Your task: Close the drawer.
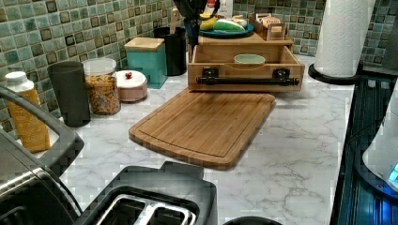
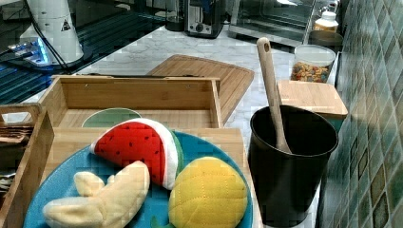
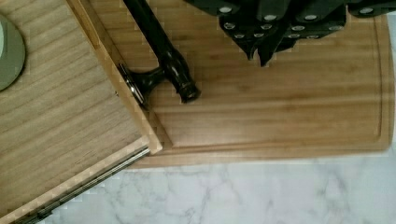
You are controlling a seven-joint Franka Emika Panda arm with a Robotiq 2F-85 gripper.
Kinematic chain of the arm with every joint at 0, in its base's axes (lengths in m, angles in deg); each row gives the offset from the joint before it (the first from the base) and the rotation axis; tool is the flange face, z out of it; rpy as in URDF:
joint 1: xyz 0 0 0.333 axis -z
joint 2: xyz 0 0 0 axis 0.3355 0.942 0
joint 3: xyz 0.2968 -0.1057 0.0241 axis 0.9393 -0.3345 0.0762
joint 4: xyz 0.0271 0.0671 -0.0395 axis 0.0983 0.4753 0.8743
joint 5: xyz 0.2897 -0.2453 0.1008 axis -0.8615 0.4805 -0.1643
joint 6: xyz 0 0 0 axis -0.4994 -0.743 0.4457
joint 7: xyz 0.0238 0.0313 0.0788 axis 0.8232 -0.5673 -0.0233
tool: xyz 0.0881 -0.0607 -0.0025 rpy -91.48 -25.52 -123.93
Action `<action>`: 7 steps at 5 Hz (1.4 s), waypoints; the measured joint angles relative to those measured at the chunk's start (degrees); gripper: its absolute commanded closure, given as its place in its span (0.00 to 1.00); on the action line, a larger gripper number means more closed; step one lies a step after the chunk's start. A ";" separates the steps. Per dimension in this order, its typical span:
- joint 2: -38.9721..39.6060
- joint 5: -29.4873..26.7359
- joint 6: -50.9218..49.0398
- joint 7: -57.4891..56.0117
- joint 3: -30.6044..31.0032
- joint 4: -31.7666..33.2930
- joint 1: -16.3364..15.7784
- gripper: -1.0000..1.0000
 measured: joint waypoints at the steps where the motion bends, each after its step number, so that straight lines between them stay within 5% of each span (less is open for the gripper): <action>1: -1.32 1.03 0.73 -4.31 0.03 2.46 -1.45 1.00; 5: -2.88 7.22 30.19 -26.83 1.05 20.93 -1.79 1.00; 7: -2.93 13.68 30.13 -25.15 1.05 27.08 -0.96 1.00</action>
